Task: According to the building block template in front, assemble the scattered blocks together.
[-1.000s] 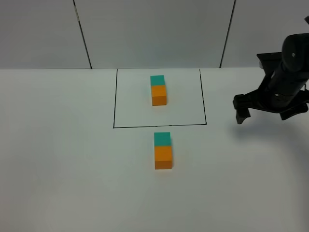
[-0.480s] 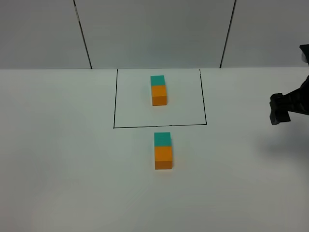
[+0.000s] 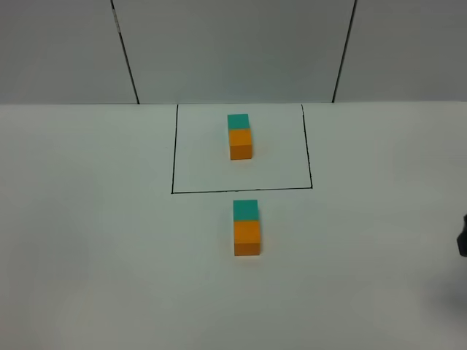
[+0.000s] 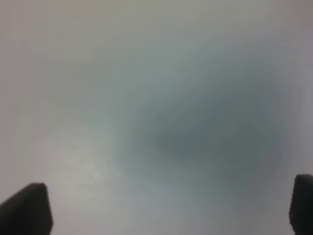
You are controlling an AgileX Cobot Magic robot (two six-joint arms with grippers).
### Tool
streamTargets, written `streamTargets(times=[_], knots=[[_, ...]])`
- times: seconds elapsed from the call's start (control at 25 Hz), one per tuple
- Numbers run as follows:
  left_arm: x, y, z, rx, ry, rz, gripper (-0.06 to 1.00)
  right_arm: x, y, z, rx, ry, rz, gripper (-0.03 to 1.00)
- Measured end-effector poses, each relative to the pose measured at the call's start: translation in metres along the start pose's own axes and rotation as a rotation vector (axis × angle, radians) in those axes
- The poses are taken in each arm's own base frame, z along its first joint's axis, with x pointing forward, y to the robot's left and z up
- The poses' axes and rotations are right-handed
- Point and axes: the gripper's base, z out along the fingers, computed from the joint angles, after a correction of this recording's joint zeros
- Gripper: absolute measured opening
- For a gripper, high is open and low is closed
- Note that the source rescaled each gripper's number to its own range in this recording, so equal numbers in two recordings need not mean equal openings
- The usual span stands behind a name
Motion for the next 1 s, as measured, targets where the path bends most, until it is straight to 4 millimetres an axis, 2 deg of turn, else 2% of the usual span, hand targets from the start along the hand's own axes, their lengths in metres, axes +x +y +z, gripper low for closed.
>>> streamTargets(times=[0.48, 0.68, 1.0], knots=[[0.0, 0.0, 0.0, 0.0, 0.0, 0.0, 0.67, 0.097, -0.009, -0.052, 0.017, -0.176, 0.102, 1.0], [0.0, 0.0, 0.0, 0.0, 0.0, 0.0, 0.67, 0.126, -0.011, -0.063, 0.014, -0.238, 0.135, 1.0], [0.0, 0.0, 0.0, 0.0, 0.0, 0.0, 0.67, 0.16, -0.013, -0.076, 0.006, -0.396, 0.147, 1.0]])
